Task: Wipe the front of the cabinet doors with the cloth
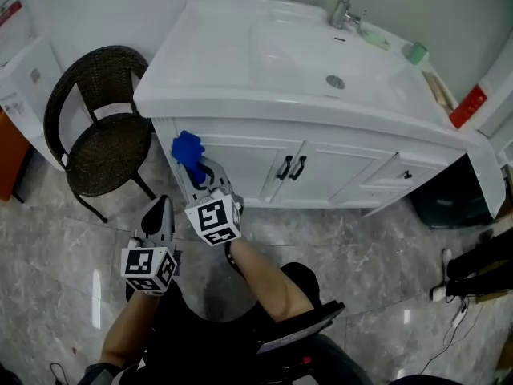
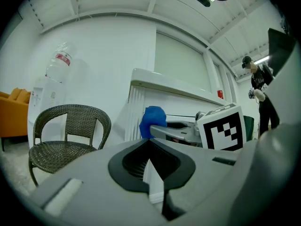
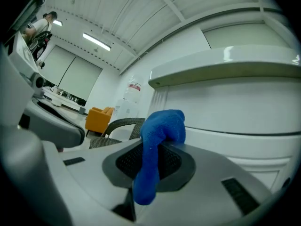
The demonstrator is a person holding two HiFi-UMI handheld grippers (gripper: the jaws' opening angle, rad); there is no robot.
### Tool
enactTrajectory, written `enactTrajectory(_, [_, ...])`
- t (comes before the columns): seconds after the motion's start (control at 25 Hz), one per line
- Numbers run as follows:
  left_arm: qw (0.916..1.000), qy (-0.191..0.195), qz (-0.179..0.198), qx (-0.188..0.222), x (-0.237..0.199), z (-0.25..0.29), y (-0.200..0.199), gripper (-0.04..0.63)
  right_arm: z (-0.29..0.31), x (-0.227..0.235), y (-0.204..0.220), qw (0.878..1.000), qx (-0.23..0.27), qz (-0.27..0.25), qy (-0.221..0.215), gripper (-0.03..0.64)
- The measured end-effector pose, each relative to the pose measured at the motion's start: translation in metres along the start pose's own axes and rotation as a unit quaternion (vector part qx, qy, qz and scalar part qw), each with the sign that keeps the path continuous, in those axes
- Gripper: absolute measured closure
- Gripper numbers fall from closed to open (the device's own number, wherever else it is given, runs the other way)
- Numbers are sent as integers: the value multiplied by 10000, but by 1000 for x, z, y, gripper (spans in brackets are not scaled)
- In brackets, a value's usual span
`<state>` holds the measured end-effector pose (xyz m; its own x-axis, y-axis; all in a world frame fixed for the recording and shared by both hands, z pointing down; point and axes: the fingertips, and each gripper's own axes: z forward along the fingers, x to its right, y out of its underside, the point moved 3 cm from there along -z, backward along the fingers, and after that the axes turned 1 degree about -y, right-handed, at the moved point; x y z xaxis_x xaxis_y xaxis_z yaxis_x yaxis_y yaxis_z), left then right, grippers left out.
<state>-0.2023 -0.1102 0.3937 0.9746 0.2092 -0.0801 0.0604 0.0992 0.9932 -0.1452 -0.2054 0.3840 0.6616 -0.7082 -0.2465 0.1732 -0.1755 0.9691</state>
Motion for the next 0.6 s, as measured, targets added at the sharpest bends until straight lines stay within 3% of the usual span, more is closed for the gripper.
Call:
enactTrajectory(0.36, [9987, 469, -143, -107, 32, 34, 20, 592, -58, 79, 24, 9932, -117, 392, 1093, 568])
enactTrajectory(0.6, [9938, 1086, -115, -224, 84, 52, 31, 592, -135, 147, 44, 9725, -432, 566, 2217, 568])
